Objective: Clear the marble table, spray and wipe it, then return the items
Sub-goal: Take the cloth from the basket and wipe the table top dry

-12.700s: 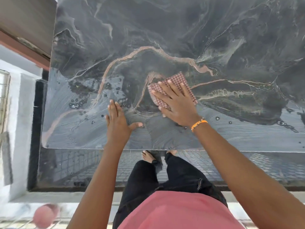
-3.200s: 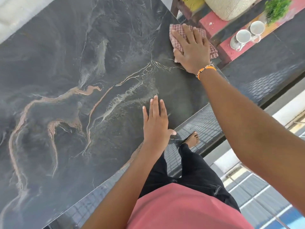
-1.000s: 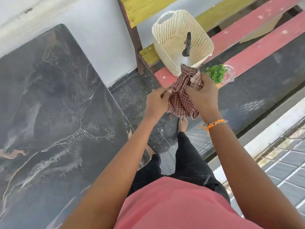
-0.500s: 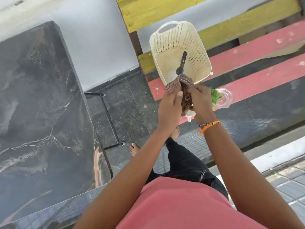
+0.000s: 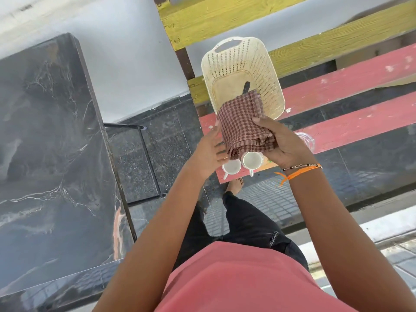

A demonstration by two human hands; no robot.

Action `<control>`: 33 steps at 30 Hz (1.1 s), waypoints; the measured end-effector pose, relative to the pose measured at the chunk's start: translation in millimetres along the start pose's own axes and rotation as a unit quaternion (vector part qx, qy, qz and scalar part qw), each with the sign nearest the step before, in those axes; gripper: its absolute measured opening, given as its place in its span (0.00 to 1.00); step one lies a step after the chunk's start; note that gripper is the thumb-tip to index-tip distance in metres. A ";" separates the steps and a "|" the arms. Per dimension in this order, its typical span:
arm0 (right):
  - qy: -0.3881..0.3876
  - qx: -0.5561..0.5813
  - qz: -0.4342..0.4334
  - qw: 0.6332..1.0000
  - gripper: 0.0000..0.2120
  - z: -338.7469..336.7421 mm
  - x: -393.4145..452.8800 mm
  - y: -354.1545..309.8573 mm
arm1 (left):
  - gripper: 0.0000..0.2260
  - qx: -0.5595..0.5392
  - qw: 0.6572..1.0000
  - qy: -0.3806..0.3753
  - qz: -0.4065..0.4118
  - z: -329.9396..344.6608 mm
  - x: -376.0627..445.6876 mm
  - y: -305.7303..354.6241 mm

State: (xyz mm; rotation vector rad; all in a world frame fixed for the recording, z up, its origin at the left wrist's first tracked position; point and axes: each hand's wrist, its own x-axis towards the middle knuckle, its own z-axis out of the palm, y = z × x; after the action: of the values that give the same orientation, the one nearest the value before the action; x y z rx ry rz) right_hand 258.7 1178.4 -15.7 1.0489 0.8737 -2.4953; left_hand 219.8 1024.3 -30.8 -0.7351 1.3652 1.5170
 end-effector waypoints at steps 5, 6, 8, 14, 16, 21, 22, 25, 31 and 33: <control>0.209 -0.399 -0.171 0.876 0.08 -8.2 11.3 -13.8 | 0.11 -0.015 0.993 -0.038 0.107 15.2 12.1 12.6; 0.232 -0.477 -0.202 0.823 0.09 -9.0 13.7 -13.5 | 0.12 0.030 0.992 -0.029 0.119 18.5 14.3 15.3; 0.200 -0.537 -0.220 0.790 0.11 -0.8 14.6 -8.6 | 0.13 0.080 0.987 -0.050 0.129 26.5 16.6 18.1; 0.092 -0.484 -0.173 0.853 0.16 5.6 17.1 -12.6 | 0.16 0.189 0.969 -0.052 0.148 29.3 23.9 27.3; 0.098 -0.364 -0.164 0.911 0.14 -2.8 20.8 -31.8 | 0.16 0.168 0.975 -0.055 0.134 24.3 28.8 32.8; 0.054 -0.443 -0.072 0.892 0.13 -17.7 53.0 -66.9 | 0.21 0.094 0.987 -0.107 0.068 25.2 41.3 55.8; 0.009 -0.404 -0.032 0.914 0.11 -16.8 58.9 -71.9 | 0.21 0.084 0.987 -0.122 0.063 25.8 43.9 64.0; -0.019 -0.299 -0.045 0.953 0.06 -10.2 79.3 -92.6 | 0.13 0.115 0.982 -0.140 0.061 29.2 59.0 95.1; 0.078 -0.223 -0.069 0.969 0.09 1.4 141.3 -119.2 | 0.16 0.064 0.993 -0.049 0.081 30.4 112.8 144.0; 0.096 -0.206 -0.080 0.970 0.09 2.9 165.3 -124.8 | 0.17 0.030 0.994 -0.008 0.109 32.6 135.8 149.2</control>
State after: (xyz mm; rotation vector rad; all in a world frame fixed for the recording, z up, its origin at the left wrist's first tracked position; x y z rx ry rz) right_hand 83.3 1266.9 -81.4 1.1179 1.5121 -2.2088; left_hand 36.6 1097.3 -84.2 -0.5473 1.5114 1.6390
